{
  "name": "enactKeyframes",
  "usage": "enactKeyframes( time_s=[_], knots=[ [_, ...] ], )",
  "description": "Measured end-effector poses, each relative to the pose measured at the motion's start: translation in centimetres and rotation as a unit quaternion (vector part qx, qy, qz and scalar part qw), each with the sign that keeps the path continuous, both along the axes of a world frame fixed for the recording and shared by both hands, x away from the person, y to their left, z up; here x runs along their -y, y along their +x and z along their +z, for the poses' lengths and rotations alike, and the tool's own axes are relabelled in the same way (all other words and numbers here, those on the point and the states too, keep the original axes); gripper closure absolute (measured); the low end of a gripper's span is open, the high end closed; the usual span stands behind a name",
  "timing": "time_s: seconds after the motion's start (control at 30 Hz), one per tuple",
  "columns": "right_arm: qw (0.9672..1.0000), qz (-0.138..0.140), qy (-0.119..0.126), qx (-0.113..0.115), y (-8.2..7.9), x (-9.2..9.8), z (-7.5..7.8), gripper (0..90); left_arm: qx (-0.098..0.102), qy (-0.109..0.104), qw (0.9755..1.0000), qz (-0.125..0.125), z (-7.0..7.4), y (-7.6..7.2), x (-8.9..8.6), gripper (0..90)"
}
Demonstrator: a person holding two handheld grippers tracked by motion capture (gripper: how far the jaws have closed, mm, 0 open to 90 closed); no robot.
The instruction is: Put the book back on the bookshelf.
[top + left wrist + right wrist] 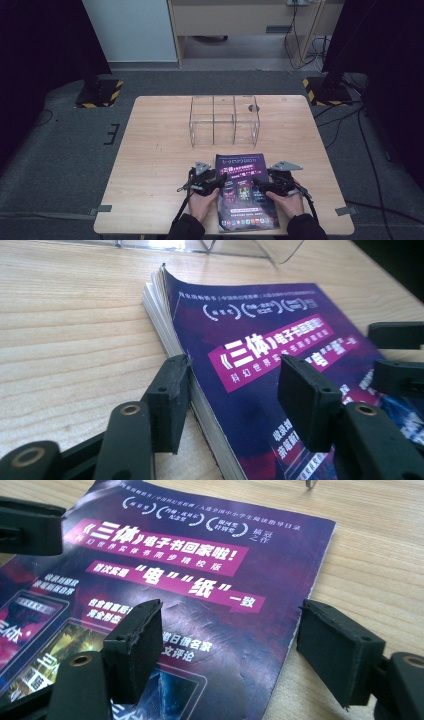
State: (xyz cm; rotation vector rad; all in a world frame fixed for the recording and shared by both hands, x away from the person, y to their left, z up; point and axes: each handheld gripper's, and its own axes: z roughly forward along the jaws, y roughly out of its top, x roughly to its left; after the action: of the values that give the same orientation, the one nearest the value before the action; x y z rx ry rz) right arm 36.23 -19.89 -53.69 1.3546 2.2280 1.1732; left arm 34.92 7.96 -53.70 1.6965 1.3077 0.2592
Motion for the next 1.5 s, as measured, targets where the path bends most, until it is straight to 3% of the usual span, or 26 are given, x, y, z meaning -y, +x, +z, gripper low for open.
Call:
enactKeyframes(
  time_s=[0.13, 0.27, 0.37, 0.47, 0.63, 0.83, 1.03, 1.33, 1.5],
  knots=[
    [1.0000, -0.004, 0.003, 0.001, 0.1, 0.1, 0.0, 28.0, 0.015, -0.027, 0.9995, -0.011, 0.2, -0.3, -0.3, 46.8],
    [1.0000, -0.004, 0.003, 0.001, 0.1, 0.1, 0.0, 28.6, 0.038, -0.054, 0.9974, -0.029, 0.8, -0.7, 0.0, 47.6],
    [1.0000, -0.004, 0.004, 0.000, 0.1, 0.2, 0.0, 28.9, 0.056, -0.039, 0.9970, -0.038, 1.2, -1.0, 0.7, 47.2],
    [1.0000, -0.003, 0.006, 0.000, 0.1, 0.3, 0.0, 29.2, 0.046, -0.032, 0.9978, -0.034, 0.9, -0.9, 0.6, 44.2],
    [0.9999, -0.007, 0.007, -0.001, 0.0, 0.3, 0.0, 30.5, 0.035, -0.053, 0.9972, -0.039, 0.8, -0.9, 0.3, 43.8],
    [0.9999, -0.011, 0.009, 0.000, 0.0, 0.3, 0.0, 30.6, 0.033, -0.055, 0.9965, -0.054, 0.8, -1.4, 0.5, 43.9],
    [0.9999, -0.011, 0.008, 0.000, 0.0, 0.3, 0.0, 30.9, 0.020, -0.046, 0.9974, -0.052, 0.9, -0.8, 0.6, 49.4],
    [0.9998, -0.016, 0.014, -0.002, -0.1, 0.6, 0.0, 31.6, 0.021, -0.039, 0.9981, -0.043, 0.8, 0.4, 1.1, 41.6],
    [0.9998, -0.014, 0.012, 0.000, -0.2, 0.6, 0.0, 31.8, 0.019, -0.042, 0.9979, -0.045, 0.7, 0.5, 1.0, 41.6]
  ],
)
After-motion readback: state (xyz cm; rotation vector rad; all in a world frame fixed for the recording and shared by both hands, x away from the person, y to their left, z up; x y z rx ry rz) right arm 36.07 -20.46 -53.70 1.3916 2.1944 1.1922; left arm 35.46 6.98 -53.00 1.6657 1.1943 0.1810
